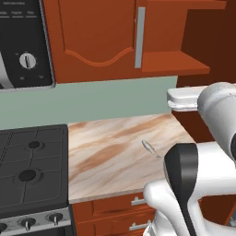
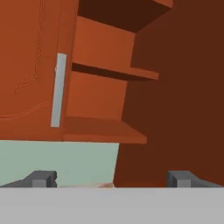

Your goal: Retrieve the tupperware from the cabinet, then place the raw meat into the tupperware to avoid contamination.

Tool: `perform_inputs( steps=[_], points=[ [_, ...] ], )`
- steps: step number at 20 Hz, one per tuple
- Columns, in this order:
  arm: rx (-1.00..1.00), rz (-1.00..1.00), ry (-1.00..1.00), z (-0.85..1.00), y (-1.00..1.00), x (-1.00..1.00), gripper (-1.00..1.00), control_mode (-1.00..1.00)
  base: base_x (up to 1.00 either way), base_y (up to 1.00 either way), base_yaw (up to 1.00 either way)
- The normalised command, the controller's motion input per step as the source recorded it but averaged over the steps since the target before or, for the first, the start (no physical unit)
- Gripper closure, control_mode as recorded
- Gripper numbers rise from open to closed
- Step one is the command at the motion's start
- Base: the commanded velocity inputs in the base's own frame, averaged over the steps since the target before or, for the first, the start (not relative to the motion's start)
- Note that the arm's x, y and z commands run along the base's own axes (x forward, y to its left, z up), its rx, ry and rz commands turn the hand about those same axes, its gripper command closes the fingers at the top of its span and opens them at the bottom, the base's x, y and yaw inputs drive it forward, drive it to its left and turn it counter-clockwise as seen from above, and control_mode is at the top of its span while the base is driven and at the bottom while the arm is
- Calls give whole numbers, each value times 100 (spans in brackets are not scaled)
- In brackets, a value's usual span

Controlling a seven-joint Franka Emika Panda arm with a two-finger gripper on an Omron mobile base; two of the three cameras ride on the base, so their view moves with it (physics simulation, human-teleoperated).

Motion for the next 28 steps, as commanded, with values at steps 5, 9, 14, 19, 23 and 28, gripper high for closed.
perform_inputs(
  steps=[5,9,14,19,23,28],
  points=[
    [0,10,-15,0,0,0,-100,-100,0,0,0],
    [0,8,-17,1,2,0,-100,-100,0,0,0],
    [2,2,-4,2,4,1,-100,-100,0,0,0],
    [2,5,-2,0,7,9,-100,-100,0,0,0],
    [0,8,-3,4,10,7,-100,-100,0,0,0],
    [0,17,-1,0,5,5,-100,-100,0,0,0]
  ],
)
